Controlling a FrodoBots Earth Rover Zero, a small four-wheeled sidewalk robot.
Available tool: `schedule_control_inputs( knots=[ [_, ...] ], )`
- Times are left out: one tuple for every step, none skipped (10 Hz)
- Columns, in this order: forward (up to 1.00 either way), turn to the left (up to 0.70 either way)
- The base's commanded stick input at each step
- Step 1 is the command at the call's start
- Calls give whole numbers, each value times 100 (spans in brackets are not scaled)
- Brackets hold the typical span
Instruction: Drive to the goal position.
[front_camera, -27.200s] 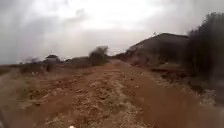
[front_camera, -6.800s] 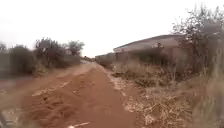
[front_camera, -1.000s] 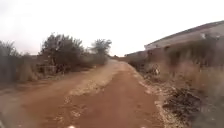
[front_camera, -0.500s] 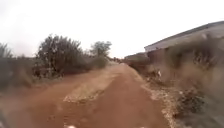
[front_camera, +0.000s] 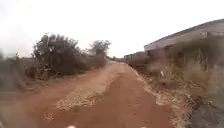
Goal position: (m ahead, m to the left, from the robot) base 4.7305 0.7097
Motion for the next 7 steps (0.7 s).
schedule_control_inputs(
  knots=[
    [50,0],
    [50,0],
    [50,0],
    [50,0],
    [50,0],
    [50,0],
    [50,0]
  ],
)
